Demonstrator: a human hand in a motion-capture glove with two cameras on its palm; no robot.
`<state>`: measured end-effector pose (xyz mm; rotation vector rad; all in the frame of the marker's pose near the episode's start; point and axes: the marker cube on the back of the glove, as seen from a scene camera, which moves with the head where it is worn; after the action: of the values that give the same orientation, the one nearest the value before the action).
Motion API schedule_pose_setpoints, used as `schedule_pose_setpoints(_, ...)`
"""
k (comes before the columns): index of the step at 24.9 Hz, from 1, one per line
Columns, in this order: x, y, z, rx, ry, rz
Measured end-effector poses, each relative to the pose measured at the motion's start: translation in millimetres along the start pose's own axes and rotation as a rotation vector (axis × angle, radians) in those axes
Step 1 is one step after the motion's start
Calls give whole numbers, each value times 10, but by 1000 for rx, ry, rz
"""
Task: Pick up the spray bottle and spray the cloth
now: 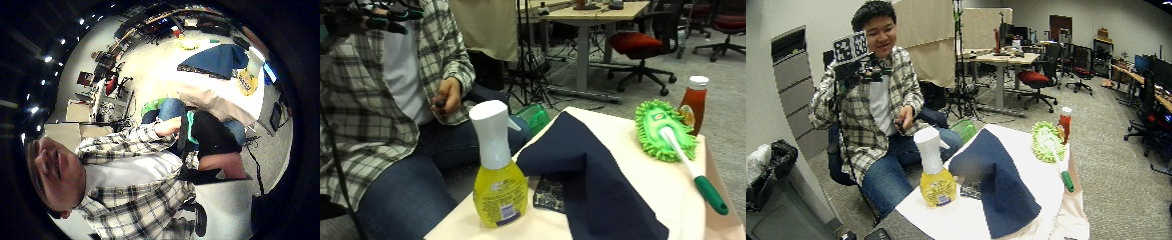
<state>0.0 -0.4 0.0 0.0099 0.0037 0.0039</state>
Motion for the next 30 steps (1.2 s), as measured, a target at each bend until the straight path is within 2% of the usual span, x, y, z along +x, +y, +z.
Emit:
schedule_pose_setpoints(19,55,29,-2,-6,-18,22)
schedule_pose_setpoints(25,98,-78,195,-33,-22,30)
schedule_pose_setpoints(30,274,-253,477,-42,-49,92)
